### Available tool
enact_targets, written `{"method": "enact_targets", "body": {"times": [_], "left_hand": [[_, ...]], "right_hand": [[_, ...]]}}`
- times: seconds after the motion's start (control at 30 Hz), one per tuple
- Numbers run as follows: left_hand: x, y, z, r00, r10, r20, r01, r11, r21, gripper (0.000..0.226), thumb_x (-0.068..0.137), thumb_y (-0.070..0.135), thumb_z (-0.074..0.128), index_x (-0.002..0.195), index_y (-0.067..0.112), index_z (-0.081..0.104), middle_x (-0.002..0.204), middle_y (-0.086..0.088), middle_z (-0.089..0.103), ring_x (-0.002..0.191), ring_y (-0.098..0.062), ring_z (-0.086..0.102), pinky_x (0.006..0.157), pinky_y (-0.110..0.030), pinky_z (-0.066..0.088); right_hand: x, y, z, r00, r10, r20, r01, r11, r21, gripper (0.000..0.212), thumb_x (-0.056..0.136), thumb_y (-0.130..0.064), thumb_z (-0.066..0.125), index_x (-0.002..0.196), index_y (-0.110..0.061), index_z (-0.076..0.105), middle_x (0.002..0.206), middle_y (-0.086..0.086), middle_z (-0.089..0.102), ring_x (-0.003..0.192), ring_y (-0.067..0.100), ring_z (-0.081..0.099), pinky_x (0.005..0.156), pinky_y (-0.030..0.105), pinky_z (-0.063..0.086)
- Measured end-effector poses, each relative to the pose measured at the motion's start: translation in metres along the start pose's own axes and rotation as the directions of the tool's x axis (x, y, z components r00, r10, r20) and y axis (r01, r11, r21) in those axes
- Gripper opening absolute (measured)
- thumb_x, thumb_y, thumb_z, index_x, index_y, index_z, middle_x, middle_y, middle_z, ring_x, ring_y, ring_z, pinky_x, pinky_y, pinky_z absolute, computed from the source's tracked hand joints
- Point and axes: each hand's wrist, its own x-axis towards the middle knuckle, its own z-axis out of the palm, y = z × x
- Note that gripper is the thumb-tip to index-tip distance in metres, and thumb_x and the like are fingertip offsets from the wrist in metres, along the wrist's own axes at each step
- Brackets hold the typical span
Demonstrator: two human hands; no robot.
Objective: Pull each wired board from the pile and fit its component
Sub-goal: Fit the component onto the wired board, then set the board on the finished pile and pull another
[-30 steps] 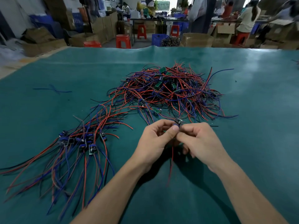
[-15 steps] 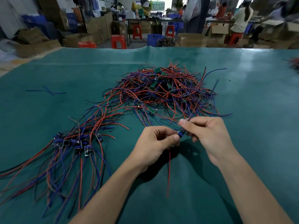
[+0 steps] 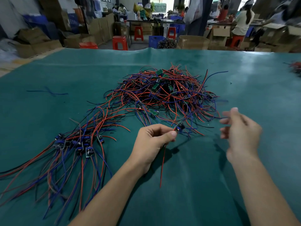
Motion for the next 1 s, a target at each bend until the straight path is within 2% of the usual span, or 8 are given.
{"method": "enact_targets", "body": {"times": [0.07,0.2,0.3,0.47,0.57,0.77,0.9,1.0], "left_hand": [[0.000,0.001,0.001,0.999,-0.018,-0.045,0.014,0.997,-0.072,0.016,0.085,0.001,0.073,0.074,0.012,0.072,0.064,-0.003,0.069,0.053,-0.003,0.056,0.051,-0.009,0.039],[0.000,0.001,0.001,1.000,-0.024,-0.016,0.023,0.998,-0.061,0.014,0.085,0.003,0.074,0.074,0.012,0.074,0.063,-0.003,0.067,0.054,-0.005,0.055,0.050,-0.011,0.039],[0.001,0.000,0.001,0.999,-0.015,0.039,0.013,1.000,0.028,0.012,0.086,0.003,0.074,0.075,0.007,0.071,0.055,0.002,0.063,0.046,-0.002,0.052,0.047,-0.010,0.037],[-0.001,-0.001,0.003,0.987,0.000,0.160,-0.017,0.994,0.109,0.018,0.088,0.002,0.073,0.073,0.010,0.067,0.056,0.002,0.062,0.047,0.000,0.050,0.049,-0.011,0.036],[-0.004,0.002,0.004,0.980,0.018,0.200,-0.047,0.989,0.140,0.019,0.089,0.004,0.073,0.073,0.011,0.066,0.062,-0.002,0.062,0.050,0.001,0.049,0.051,-0.010,0.036],[-0.003,-0.003,0.004,0.983,0.028,0.182,-0.066,0.976,0.209,0.014,0.093,0.007,0.070,0.083,-0.002,0.067,0.071,-0.009,0.056,0.061,-0.012,0.045,0.056,-0.021,0.036],[-0.002,-0.004,0.002,0.983,0.034,0.179,-0.078,0.965,0.249,0.015,0.094,0.001,0.066,0.081,0.009,0.067,0.066,0.003,0.063,0.055,-0.004,0.051,0.054,-0.013,0.040],[-0.003,-0.002,0.002,0.987,0.028,0.159,-0.070,0.961,0.268,0.023,0.093,-0.004,0.061,0.080,0.015,0.064,0.062,0.009,0.062,0.049,0.005,0.051,0.051,-0.008,0.038]], "right_hand": [[-0.015,0.003,0.012,0.966,0.053,0.252,-0.025,0.994,-0.111,0.031,0.097,-0.037,0.065,0.082,-0.012,0.074,0.070,0.004,0.070,0.045,0.008,0.052,0.038,0.020,0.035],[-0.049,0.009,0.030,0.724,-0.029,0.689,0.142,0.984,-0.107,0.023,0.084,-0.040,0.078,0.088,-0.017,0.079,0.077,0.014,0.069,0.063,0.012,0.054,0.045,0.023,0.039],[-0.047,0.007,0.030,0.737,-0.181,0.651,0.267,0.963,-0.033,0.021,0.081,-0.033,0.082,0.083,-0.013,0.078,0.072,0.021,0.063,0.060,0.013,0.047,0.048,0.025,0.038],[-0.027,-0.016,0.022,0.878,-0.272,0.394,0.268,0.961,0.065,0.014,0.086,-0.019,0.080,0.071,-0.019,0.077,0.059,-0.001,0.056,0.054,0.014,0.042,0.050,0.023,0.038],[-0.025,-0.053,0.027,0.902,-0.321,0.287,0.288,0.945,0.152,0.020,0.086,-0.019,0.079,0.067,-0.022,0.077,0.057,-0.006,0.058,0.050,0.011,0.043,0.050,0.024,0.037],[-0.057,-0.136,0.088,0.696,-0.440,0.568,0.352,0.898,0.265,0.023,0.089,-0.030,0.076,0.072,-0.015,0.078,0.063,0.002,0.066,0.055,0.012,0.052,0.050,0.025,0.042],[-0.100,-0.135,0.155,0.448,-0.338,0.828,0.575,0.818,0.023,0.059,0.089,-0.056,0.070,0.073,0.001,0.074,0.067,0.018,0.071,0.053,0.020,0.057,0.053,0.033,0.051],[-0.098,-0.109,0.185,0.435,-0.111,0.894,0.711,0.652,-0.265,0.060,0.092,-0.060,0.061,0.071,-0.005,0.072,0.066,0.007,0.073,0.060,0.022,0.069,0.064,0.030,0.058]]}}
